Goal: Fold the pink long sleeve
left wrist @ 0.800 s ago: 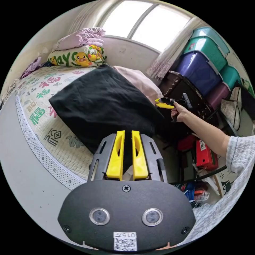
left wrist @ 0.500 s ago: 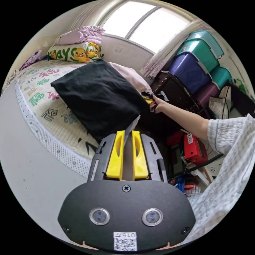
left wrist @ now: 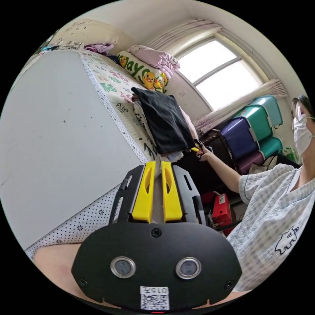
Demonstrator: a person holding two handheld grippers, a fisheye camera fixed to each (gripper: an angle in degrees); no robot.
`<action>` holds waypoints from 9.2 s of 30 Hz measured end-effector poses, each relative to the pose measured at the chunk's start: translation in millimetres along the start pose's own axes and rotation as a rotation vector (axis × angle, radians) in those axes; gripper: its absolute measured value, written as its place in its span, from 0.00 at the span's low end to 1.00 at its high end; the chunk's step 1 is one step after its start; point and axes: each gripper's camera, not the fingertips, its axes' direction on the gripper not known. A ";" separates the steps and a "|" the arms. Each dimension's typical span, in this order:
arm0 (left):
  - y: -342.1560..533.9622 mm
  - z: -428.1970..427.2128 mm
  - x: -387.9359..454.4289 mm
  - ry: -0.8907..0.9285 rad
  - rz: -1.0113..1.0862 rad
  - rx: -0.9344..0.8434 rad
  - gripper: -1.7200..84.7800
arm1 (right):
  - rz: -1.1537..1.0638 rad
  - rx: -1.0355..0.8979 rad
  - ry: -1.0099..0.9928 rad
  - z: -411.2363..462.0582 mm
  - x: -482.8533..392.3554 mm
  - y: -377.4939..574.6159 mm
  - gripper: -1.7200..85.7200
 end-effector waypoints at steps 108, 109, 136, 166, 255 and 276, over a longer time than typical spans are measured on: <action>182.2 -83.7 52.7 -0.180 0.097 0.107 0.27 | -1.728 -0.838 -0.163 422.1 -19.0 667.8 0.10; 185.2 -81.7 40.6 -0.159 0.058 0.082 0.27 | -1.748 -0.873 -0.182 420.5 -0.9 667.6 0.10; 124.4 -349.9 -339.6 -0.331 -0.642 0.357 0.23 | -0.989 -0.920 0.288 198.1 386.9 412.7 0.23; 144.9 -375.3 -266.1 -0.273 -0.542 0.460 0.01 | -0.860 -0.669 -0.108 184.9 164.5 234.9 0.12; -2.4 -325.7 -269.3 0.204 -0.245 0.142 0.02 | -0.803 -0.957 -0.185 263.8 142.4 231.3 0.02; 54.1 -216.7 -197.4 -0.072 -0.108 0.055 0.12 | -0.966 -0.892 0.069 300.6 282.1 347.7 0.14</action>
